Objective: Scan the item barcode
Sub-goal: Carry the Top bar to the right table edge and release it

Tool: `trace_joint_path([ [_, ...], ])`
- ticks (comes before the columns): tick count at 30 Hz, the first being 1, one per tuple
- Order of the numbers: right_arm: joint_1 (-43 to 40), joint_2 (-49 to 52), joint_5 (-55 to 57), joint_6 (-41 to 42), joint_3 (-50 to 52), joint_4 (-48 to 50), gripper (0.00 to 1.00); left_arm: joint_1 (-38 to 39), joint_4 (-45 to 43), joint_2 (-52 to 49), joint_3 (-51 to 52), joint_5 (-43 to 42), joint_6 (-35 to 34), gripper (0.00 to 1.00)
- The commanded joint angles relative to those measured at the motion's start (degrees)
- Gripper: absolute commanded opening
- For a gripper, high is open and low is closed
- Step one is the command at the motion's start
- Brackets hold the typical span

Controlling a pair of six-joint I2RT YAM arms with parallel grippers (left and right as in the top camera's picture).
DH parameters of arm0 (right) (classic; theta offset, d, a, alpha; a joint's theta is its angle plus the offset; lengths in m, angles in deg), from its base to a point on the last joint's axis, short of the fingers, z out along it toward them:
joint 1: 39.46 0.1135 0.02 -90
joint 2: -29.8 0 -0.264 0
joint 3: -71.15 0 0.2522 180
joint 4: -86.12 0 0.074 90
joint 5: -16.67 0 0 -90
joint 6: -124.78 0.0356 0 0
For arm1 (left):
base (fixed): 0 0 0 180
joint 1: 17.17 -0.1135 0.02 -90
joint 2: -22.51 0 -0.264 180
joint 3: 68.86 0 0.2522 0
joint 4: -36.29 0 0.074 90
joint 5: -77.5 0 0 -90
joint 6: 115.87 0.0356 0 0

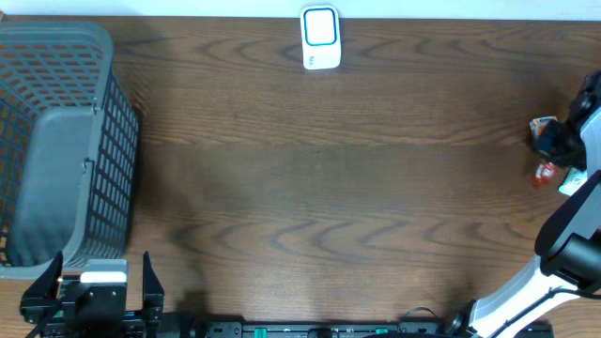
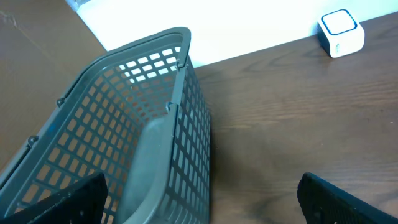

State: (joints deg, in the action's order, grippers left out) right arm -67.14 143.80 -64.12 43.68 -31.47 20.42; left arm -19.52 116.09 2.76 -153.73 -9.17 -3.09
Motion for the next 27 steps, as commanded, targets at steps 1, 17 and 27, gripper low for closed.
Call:
trace_joint_path([
  [1,2.2,-0.4,-8.8,-4.7,-0.2,0.6,0.01,0.3,0.0,0.4,0.0,0.1,0.5,0.98],
  [17,4.0,5.4,-2.5,-6.0,-0.2,9.6,0.01,0.3,0.0,0.4,0.0,0.1,0.5,0.98],
  [27,3.1,8.8,7.2,-1.4,-0.2,11.9,0.01,0.3,0.0,0.4,0.0,0.1,0.5,0.98],
])
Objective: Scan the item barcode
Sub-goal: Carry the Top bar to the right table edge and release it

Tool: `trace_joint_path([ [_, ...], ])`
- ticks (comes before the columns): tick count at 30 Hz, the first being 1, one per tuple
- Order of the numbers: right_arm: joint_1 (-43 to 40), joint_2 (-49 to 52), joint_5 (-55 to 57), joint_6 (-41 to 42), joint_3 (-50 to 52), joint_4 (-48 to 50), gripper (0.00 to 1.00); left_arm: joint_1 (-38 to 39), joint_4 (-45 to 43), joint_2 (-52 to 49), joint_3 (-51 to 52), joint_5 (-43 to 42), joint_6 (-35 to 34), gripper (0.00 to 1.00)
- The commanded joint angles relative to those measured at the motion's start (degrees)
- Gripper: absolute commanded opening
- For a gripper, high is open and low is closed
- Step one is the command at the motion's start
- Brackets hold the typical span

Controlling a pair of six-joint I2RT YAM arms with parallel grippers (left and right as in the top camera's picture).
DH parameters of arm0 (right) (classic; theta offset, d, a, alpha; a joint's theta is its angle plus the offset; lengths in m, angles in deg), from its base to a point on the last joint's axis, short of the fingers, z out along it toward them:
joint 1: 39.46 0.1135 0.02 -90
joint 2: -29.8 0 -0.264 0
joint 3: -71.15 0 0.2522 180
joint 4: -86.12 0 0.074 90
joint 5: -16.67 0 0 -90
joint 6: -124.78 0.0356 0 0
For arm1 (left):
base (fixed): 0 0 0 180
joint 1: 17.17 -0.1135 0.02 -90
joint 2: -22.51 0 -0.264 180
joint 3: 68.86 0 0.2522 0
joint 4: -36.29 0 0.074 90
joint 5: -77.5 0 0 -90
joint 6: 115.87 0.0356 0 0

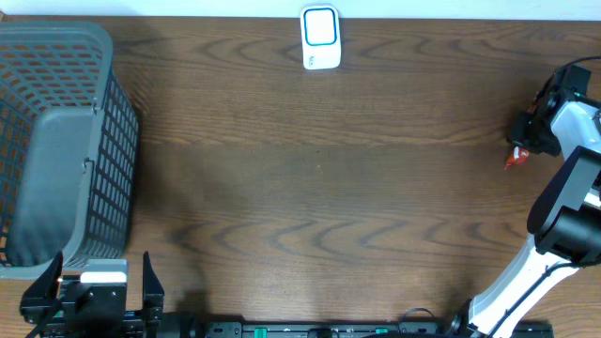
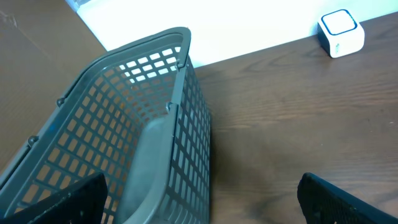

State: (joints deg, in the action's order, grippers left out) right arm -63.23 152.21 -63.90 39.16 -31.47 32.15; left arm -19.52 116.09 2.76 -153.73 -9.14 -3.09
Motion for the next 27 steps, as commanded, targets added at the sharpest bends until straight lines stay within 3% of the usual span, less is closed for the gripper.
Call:
trace_joint_path([
  [1,-1.4,0.4,8.7,4.0,-0.3,0.1,0.01,0.3,0.0,0.4,0.0,0.1,0.5,0.98],
  [6,-4.3,0.4,10.6,8.6,-0.3,-1.2,0.01,0.3,0.0,0.4,0.0,0.1,0.5,0.98],
  [12,-4.4,0.4,3.8,5.2,-1.9,-1.1,0.04,0.3,0.0,0.4,0.0,0.1,0.5,0.98],
  [13,-4.2,0.4,2.9,5.2,-2.5,-1.4,0.17,0.3,0.0,0.4,0.0,0.1,0.5,0.98],
  [15,-3.8,0.4,2.5,5.1,-3.5,-2.2,0.57,0.3,0.0,0.4,0.0,0.1,0.5,0.98],
  [18,-2.9,0.4,2.5,3.7,-5.6,-4.4,0.99,0.3,0.0,0.4,0.0,0.1,0.5,0.98],
  [27,-0.5,-4.2,-0.5,8.9,-26.0,-23.1,0.99,0.3,0.0,0.4,0.0,0.1,0.5,0.98],
])
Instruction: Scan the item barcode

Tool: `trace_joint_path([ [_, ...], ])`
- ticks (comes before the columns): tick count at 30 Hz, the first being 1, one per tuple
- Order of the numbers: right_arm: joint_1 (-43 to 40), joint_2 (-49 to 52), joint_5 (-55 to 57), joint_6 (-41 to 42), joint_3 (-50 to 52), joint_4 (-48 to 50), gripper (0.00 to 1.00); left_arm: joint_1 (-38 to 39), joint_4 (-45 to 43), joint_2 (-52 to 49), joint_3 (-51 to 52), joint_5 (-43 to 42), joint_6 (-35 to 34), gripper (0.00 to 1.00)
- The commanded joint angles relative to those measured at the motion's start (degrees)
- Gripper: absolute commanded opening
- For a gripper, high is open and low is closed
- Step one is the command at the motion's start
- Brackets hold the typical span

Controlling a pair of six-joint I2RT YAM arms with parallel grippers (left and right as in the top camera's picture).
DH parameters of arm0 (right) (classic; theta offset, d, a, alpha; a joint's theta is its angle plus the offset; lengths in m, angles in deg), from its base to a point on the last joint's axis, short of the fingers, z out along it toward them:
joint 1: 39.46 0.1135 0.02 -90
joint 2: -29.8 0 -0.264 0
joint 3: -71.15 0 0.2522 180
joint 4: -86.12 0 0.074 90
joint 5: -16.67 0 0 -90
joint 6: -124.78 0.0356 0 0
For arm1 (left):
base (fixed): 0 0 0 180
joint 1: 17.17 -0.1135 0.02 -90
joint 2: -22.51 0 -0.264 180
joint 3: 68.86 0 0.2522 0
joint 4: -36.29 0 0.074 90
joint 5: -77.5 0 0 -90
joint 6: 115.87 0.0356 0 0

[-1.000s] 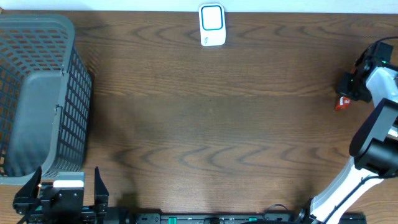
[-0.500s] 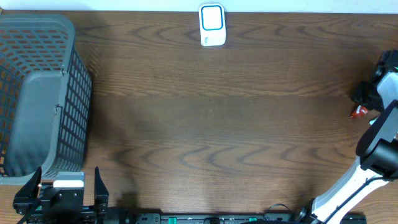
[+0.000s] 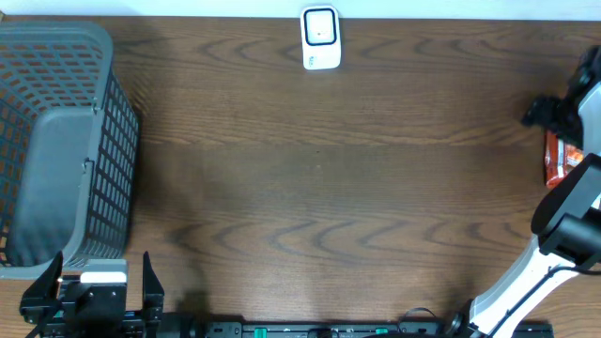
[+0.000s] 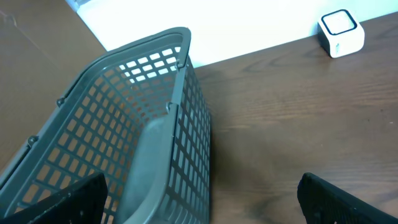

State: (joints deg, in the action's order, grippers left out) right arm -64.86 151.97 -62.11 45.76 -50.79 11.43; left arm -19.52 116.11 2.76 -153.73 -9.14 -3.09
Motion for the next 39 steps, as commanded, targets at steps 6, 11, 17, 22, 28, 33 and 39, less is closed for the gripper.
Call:
trace_joint_path([
  [6,5.0,-12.8,-7.3,2.3,-17.4,-9.7,0.99,0.3,-0.1,0.4,0.0,0.1,0.5,0.98],
  [11,10.3,-24.5,-7.5,2.3,-17.9,-9.0,0.99,0.3,-0.1,0.4,0.0,0.1,0.5,0.98],
  [17,15.0,-37.1,-7.5,2.3,-17.9,-11.4,0.99,0.3,-0.1,0.4,0.0,0.1,0.5,0.98],
  [22,15.1,-46.0,-7.7,2.3,-17.9,-13.7,0.99,0.3,-0.1,0.4,0.0,0.1,0.5,0.98],
  [28,15.1,-55.0,-7.7,2.3,-17.9,-16.7,0.99,0.3,-0.1,0.4,0.0,0.1,0.5,0.98],
  [33,15.1,-61.3,-7.7,2.3,-17.9,-20.5,0.99,0.3,-0.1,0.4,0.0,0.1,0.5,0.98],
  [39,15.1,-67.7,-6.0,2.2,-17.9,-27.7,0.99,0.3,-0.1,0.4,0.0,0.1,0.5,0.98],
])
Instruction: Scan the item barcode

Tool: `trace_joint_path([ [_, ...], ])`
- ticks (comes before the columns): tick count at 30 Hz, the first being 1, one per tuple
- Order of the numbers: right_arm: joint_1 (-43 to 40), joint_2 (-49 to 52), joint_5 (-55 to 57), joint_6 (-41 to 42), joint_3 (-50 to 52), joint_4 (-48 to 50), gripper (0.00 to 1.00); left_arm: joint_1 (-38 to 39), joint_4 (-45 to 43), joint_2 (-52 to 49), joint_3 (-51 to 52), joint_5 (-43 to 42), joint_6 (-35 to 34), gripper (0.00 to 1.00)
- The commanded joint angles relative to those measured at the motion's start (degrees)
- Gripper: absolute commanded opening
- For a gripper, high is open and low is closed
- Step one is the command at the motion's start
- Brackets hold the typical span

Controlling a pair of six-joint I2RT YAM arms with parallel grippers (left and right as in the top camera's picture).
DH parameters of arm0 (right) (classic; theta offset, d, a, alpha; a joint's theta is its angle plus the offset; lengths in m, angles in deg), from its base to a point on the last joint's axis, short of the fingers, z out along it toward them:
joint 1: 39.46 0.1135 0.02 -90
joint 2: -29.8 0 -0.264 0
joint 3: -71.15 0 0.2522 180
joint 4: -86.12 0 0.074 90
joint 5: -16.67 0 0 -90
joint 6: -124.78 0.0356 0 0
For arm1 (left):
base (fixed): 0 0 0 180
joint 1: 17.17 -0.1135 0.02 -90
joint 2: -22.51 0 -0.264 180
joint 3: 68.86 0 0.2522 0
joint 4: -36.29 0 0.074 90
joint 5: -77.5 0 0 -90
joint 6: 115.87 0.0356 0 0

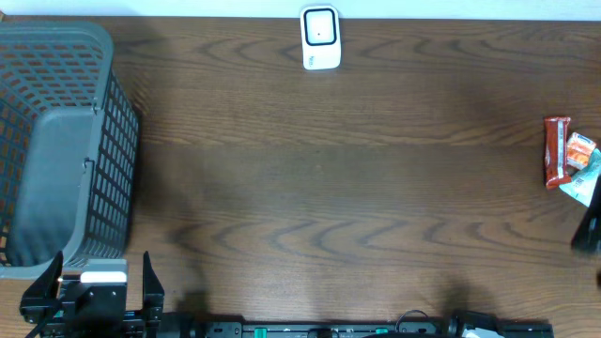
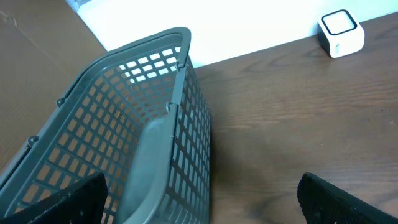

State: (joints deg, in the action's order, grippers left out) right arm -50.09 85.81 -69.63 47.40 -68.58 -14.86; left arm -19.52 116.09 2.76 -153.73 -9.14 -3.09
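The white scanner (image 1: 320, 38) stands at the table's far edge, centre, and shows again at the upper right of the left wrist view (image 2: 340, 33). A red snack bar (image 1: 557, 151) lies flat near the right edge, with a small orange-and-white packet (image 1: 581, 149) beside it. My left gripper (image 1: 97, 284) rests open at the near left corner, nothing between its fingers (image 2: 346, 200). Of the right arm only a dark part (image 1: 589, 223) shows at the right edge; its fingers are out of view.
A grey mesh basket (image 1: 49, 56) fills the left end of the table and stands close in front of the left gripper (image 2: 174, 81). A teal scrap (image 1: 579, 184) lies just below the packet at the right edge.
The right gripper was above the red bar at the right edge; the arm has now drawn back almost out of view. The bar and packet lie uncovered. The left arm is unchanged.
The right gripper was at the right edge with a red item at its fingers, then a little further left with the item tilted. The scanner's blue ring then went dark and the red bar lay flat below the gripper. Now the arm has withdrawn.
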Motion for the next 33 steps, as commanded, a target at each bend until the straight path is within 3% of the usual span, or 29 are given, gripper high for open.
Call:
trace_joint_path([
  [1,0.3,-2.2,2.5,0.6,-0.1,-2.1,0.99,0.3,0.0,0.4,0.0,0.1,0.5,0.98],
  [9,0.3,-7.7,2.9,0.6,1.0,-7.8,0.99,0.3,0.0,0.4,0.0,0.1,0.5,0.98],
  [18,0.3,-16.7,4.2,0.4,11.8,-3.8,0.99,0.3,0.0,0.4,0.0,0.1,0.5,0.98],
  [23,0.7,-22.2,4.1,0.7,23.6,4.2,0.99,0.3,0.0,0.4,0.0,0.1,0.5,0.98],
  [33,4.5,-33.7,1.4,0.7,54.9,30.5,0.99,0.3,0.0,0.4,0.0,0.1,0.5,0.98],
])
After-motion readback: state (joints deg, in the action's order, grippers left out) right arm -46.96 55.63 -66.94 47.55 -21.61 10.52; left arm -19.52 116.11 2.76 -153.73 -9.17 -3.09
